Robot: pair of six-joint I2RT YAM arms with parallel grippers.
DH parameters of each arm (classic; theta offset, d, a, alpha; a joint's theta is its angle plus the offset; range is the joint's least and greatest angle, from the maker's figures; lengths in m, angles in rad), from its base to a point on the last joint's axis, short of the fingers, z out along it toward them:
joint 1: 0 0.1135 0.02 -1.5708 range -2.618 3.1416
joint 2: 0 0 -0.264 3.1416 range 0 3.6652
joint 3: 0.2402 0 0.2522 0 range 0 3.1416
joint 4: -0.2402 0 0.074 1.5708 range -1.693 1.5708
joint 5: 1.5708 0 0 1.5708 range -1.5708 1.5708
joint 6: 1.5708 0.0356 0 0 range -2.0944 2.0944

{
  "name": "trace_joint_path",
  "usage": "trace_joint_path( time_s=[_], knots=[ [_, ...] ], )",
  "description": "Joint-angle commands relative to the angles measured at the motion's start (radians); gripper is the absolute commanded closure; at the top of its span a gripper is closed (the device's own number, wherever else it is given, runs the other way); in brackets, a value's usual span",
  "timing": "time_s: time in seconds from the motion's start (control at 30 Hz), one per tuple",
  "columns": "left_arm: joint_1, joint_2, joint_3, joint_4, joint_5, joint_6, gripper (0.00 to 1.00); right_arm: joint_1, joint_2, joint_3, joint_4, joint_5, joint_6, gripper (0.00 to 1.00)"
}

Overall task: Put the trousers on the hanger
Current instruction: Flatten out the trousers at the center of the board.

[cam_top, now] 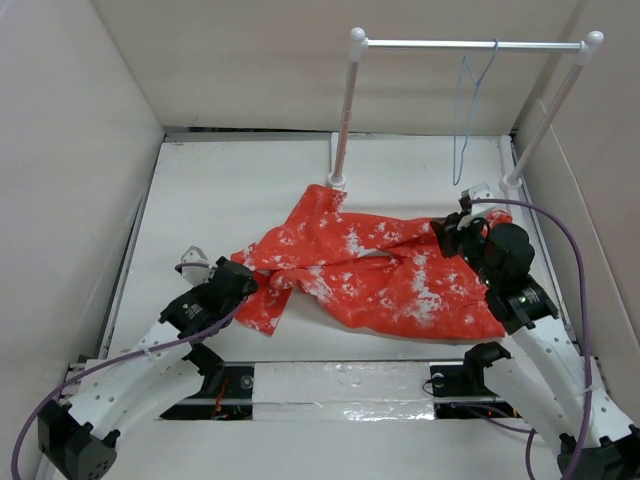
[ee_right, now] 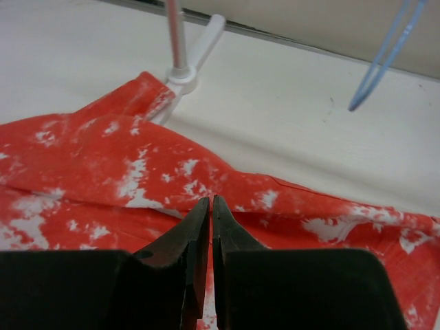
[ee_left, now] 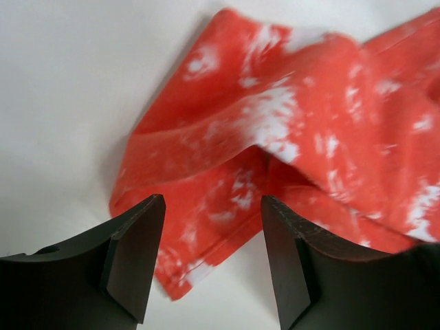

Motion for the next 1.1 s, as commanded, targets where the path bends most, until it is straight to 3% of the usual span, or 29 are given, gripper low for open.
trace_joint_path(
  time_s=[0.0,0.23,0.4,0.63,0.67,0.7,0.77,0.8,0.83,0.9,1.0,1.07],
  knots=[
    [-0.011,0.025,0.050,-0.138,0.001,-0.138,0.44,0.072,-0.017,0.048,0.022,-0.002,-0.042,0.87],
    [-0.022,0.020,0.067,-0.199,-0.036,-0.226,0.35,0.149,-0.031,0.043,0.021,-0.045,-0.062,0.75],
    [-0.022,0.193,0.080,-0.156,-0.093,-0.175,0.43,0.184,-0.064,0.041,0.028,-0.039,-0.061,0.73],
    [0.031,0.313,0.070,-0.061,-0.113,-0.111,0.46,0.195,-0.069,0.032,0.051,-0.091,-0.061,0.72],
    [0.041,0.318,0.070,-0.044,-0.114,-0.083,0.50,0.204,-0.069,0.029,0.056,-0.093,-0.061,0.72],
    [0.061,0.321,0.070,-0.018,-0.117,-0.069,0.60,0.204,-0.066,0.026,0.058,-0.099,-0.061,0.72],
    [0.092,0.328,0.071,0.006,-0.117,-0.020,0.70,0.204,-0.066,0.025,0.067,-0.103,-0.061,0.71],
    [0.112,0.334,0.074,0.047,-0.116,0.010,0.82,0.204,-0.066,0.020,0.068,-0.105,-0.061,0.72],
    [0.156,0.341,0.077,0.069,-0.116,0.044,0.87,0.204,-0.066,0.017,0.076,-0.099,-0.058,0.71],
    [0.213,0.353,0.096,0.153,-0.113,0.148,1.00,0.204,-0.063,0.008,0.079,-0.087,-0.056,0.61],
    [0.337,0.388,0.157,0.302,-0.075,0.303,1.00,0.204,-0.058,-0.003,0.084,-0.080,-0.052,0.51],
    [0.368,0.428,0.212,0.368,-0.056,0.348,1.00,0.204,-0.057,-0.005,0.087,-0.085,-0.052,0.51]
  ],
)
